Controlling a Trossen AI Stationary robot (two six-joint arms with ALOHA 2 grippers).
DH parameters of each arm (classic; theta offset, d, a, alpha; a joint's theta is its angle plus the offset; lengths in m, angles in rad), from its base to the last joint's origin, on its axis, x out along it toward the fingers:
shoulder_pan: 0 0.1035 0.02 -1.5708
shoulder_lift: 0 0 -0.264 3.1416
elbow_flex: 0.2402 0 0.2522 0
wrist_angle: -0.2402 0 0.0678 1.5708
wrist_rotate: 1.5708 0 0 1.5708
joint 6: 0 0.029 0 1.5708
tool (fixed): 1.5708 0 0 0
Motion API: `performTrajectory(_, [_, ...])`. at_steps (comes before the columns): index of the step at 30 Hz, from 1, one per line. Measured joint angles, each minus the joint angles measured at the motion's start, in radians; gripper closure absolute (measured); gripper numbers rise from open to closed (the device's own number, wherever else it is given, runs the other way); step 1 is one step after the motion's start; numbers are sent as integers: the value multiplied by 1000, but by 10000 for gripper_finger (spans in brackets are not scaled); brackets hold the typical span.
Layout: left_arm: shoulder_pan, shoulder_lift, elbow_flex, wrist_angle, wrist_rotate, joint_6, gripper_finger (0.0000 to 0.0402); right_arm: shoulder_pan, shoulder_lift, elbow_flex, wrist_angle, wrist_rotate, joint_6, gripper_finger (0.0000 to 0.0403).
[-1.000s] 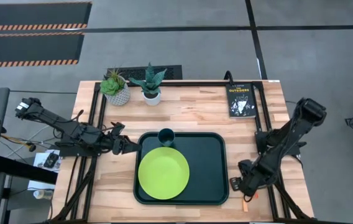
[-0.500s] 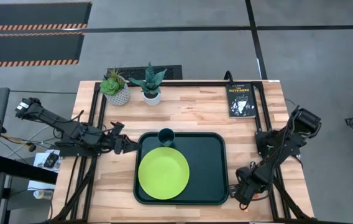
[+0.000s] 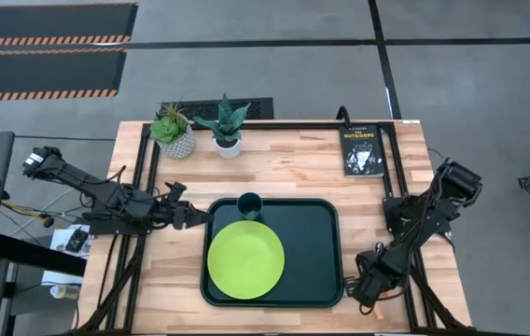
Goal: Pick and place plate/cup/fork/spoon on tray
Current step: Put the orange fork on the black serving tray to the right of the green plate
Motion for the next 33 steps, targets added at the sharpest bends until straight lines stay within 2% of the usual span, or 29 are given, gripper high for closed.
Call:
performTrajectory(9, [0,4,0,-37,-31,-61,209,-26,-87,36,-203,104,-7,373])
performTrajectory(16, [4,5,0,-34,-44,-90,209,-74,-133,94,-311,172,-79,373])
performTrajectory(24, [57,51,0,-12,-37,-142,209,-224,-130,200,-350,275,-369,370])
performTrajectory(28, [89,122,0,110,17,-131,209,-316,-130,256,-349,339,-519,370])
performTrajectory(33, [128,217,0,261,56,-103,209,-413,-130,314,-350,363,-686,366])
